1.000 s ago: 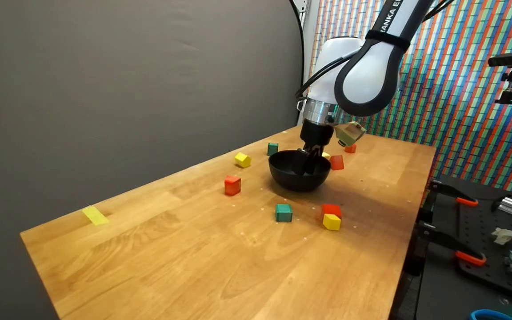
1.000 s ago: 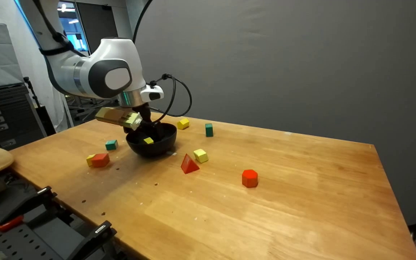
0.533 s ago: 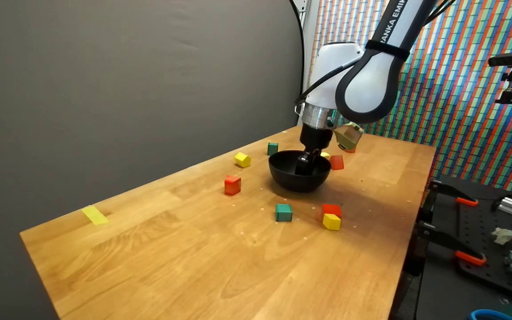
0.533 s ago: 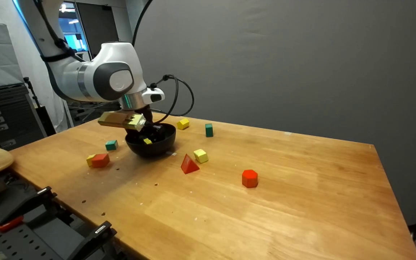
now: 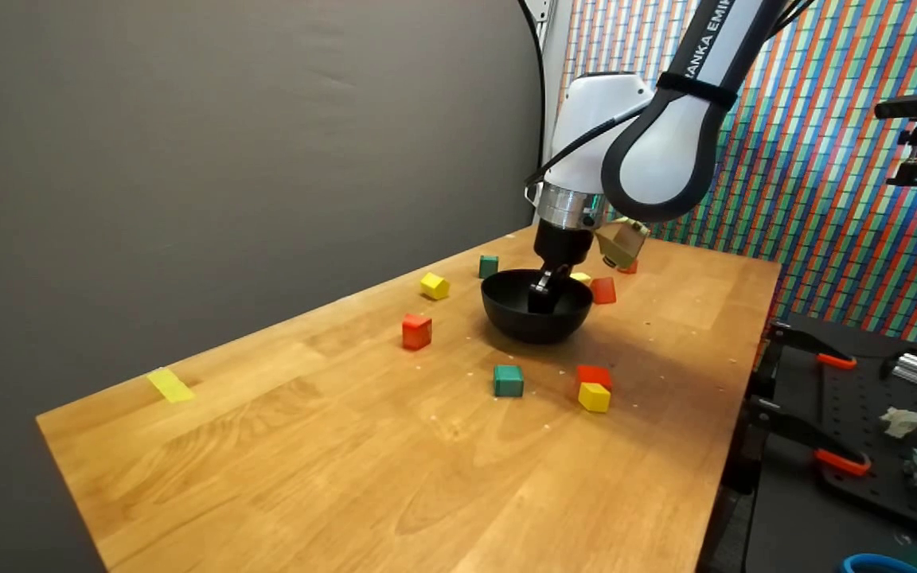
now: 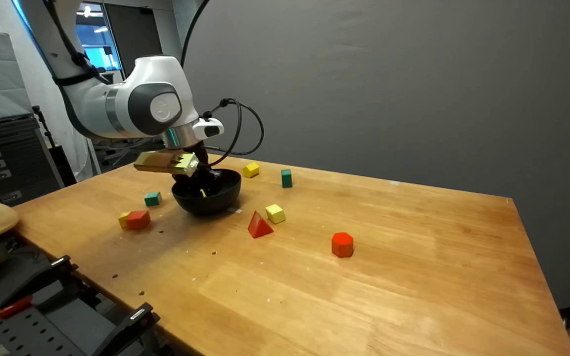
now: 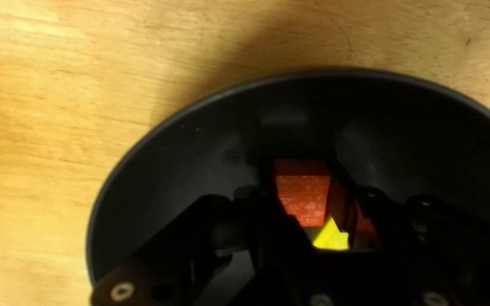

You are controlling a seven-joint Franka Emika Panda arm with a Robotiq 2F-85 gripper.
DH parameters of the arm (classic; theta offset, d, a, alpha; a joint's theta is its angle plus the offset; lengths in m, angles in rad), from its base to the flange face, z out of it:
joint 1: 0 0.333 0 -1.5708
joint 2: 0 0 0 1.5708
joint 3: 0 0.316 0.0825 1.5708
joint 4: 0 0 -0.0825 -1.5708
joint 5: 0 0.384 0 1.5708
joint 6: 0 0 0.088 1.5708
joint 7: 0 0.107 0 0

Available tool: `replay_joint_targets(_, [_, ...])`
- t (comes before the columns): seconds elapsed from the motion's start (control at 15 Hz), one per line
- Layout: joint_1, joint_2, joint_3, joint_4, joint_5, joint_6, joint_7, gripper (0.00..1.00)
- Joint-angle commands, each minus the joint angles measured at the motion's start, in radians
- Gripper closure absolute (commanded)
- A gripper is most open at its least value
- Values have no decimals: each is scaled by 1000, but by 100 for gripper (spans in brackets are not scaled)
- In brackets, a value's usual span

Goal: Remove all the objects in the black bowl and put them on the table

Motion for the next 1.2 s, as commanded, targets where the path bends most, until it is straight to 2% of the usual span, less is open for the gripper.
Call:
replay_joint_targets(0.0, [19, -49, -42, -19, -36, -12, 25, 86])
replay_joint_targets(0.2, [15, -112, -67, -56, -52, -11, 27, 86])
replay_joint_targets(0.27, [-28, -145, -25, -76, -28, -25, 4, 86])
replay_joint_targets(0.4, [-49, -242, -14, -144, -28, -45, -3, 86])
replay_joint_targets(0.47, [-91, -299, 28, -185, -2, -77, -31, 86])
replay_joint_targets(0.53, [-177, -353, 134, -235, 86, -113, -108, 86])
replay_joint_targets(0.6, [-199, -399, 167, -275, 147, -139, -138, 86])
replay_joint_targets(0.73, [-180, -454, 121, -345, 135, -159, -68, 86])
replay_joint_targets(0.8, [-194, -465, 129, -375, 187, -168, -91, 86])
replay_joint_targets(0.87, [-192, -477, 98, -409, 138, -158, -31, 86])
replay_joint_targets(0.93, [-204, -400, 79, -329, 95, -173, 11, 86])
replay_joint_targets(1.07, [-214, -389, 73, -353, 121, -149, 1, 85])
replay_joint_targets(1.13, [-216, -376, 76, -351, 143, -148, -18, 74])
